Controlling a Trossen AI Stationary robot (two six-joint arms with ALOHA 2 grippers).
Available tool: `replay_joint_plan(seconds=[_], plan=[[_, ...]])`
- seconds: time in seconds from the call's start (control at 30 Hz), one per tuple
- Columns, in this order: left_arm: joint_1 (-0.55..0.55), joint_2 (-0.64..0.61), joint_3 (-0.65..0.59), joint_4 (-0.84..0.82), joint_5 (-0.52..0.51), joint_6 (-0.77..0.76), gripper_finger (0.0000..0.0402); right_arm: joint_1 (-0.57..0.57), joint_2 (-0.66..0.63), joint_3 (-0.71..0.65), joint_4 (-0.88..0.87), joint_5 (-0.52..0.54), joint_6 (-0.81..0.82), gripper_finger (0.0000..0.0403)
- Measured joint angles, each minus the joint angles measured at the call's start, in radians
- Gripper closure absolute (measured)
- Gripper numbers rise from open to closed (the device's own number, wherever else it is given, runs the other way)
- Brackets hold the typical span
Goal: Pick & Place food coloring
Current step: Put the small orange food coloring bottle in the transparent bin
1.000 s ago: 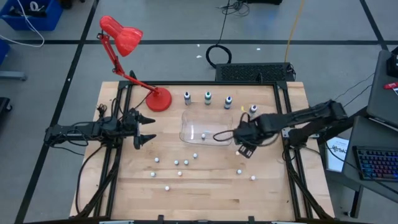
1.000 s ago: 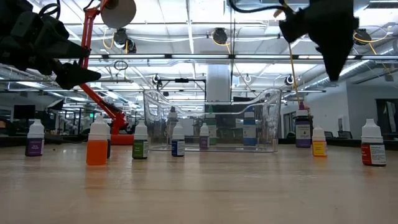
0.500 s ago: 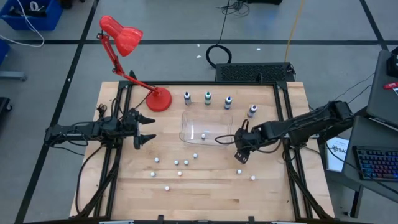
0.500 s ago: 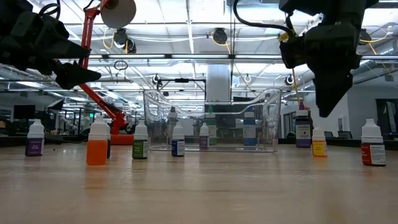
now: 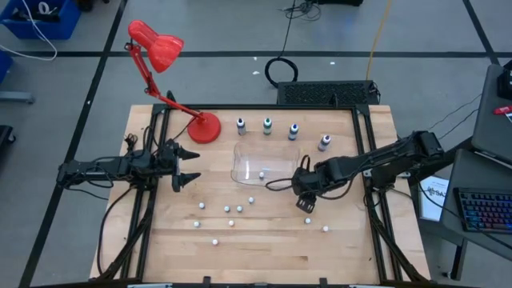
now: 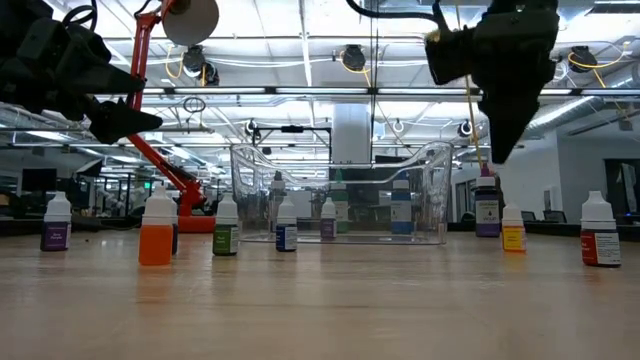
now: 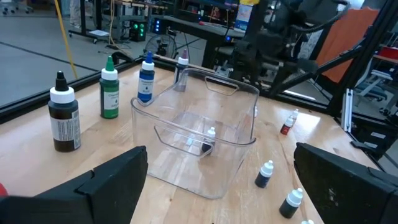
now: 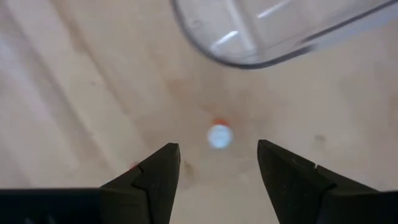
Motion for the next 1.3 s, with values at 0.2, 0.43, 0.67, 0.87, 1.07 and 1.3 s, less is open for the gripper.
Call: replay_joint_plan(seconds=[0.2, 0.43, 0.67, 0.87, 1.07, 1.3], plan=[[0.0, 0.0, 0.0, 0.0, 0.0, 0.0, 0.0002, 0.009, 0.031, -0.007, -0.034, 0.045, 0.002, 0.02], [0.0, 0.0, 0.0, 0.0, 0.0, 0.0, 0.0002, 0.007, 0.031, -0.069, 0.036, 0.017, 0.008, 0.02], [0.0, 0.0, 0.0, 0.0, 0.0, 0.0, 0.0002, 0.009, 0.03, -0.116, 0.112, -0.001, 0.01, 0.02], [0.0, 0.0, 0.0, 0.0, 0.0, 0.0, 0.0002, 0.009, 0.031, -0.162, 0.172, -0.013, 0.017, 0.02], [0.0, 0.0, 0.0, 0.0, 0.0, 0.0, 0.0002, 0.009, 0.031, -0.167, 0.21, -0.013, 0.015, 0.02], [0.0, 0.0, 0.0, 0.0, 0.0, 0.0, 0.0002, 0.009, 0.03, -0.179, 0.222, -0.009, 0.013, 0.02]])
